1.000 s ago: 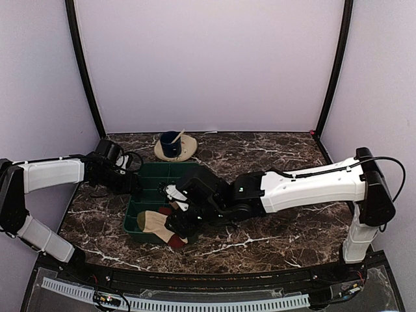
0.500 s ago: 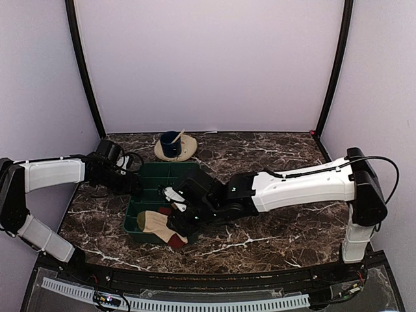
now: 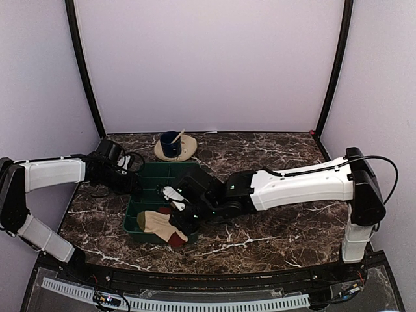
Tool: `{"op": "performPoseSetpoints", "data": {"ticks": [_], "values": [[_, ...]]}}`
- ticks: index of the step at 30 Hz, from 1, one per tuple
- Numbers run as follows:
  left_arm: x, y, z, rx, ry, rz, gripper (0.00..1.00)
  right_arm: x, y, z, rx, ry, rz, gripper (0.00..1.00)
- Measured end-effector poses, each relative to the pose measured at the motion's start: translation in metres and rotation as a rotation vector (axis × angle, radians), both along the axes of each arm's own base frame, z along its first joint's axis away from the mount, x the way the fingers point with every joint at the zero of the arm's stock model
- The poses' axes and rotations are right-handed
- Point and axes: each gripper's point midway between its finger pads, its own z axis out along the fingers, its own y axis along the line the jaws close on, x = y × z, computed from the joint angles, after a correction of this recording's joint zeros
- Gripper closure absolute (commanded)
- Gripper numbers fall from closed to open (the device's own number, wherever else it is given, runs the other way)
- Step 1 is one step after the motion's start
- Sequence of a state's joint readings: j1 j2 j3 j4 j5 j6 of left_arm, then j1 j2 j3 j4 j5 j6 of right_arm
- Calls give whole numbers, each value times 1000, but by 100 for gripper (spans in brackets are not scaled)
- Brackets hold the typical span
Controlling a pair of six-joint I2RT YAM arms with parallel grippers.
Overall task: Roll the socks
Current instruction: Pick up the sock from the storage box.
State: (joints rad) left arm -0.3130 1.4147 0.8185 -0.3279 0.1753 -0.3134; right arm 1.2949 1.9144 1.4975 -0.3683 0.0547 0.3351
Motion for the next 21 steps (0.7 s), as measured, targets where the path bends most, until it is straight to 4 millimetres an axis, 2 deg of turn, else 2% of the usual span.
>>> {"op": "performPoseSetpoints", "data": {"ticks": [5, 11, 21], "values": [[0, 0, 1, 8, -2, 1, 80, 0, 1, 3, 8, 0, 2, 88], [2, 5, 3, 36, -2, 17, 86, 2, 0, 16, 30, -17, -7, 89], [5, 12, 3, 80, -5, 51, 91, 18, -10, 77, 145, -97, -60, 89]]}}
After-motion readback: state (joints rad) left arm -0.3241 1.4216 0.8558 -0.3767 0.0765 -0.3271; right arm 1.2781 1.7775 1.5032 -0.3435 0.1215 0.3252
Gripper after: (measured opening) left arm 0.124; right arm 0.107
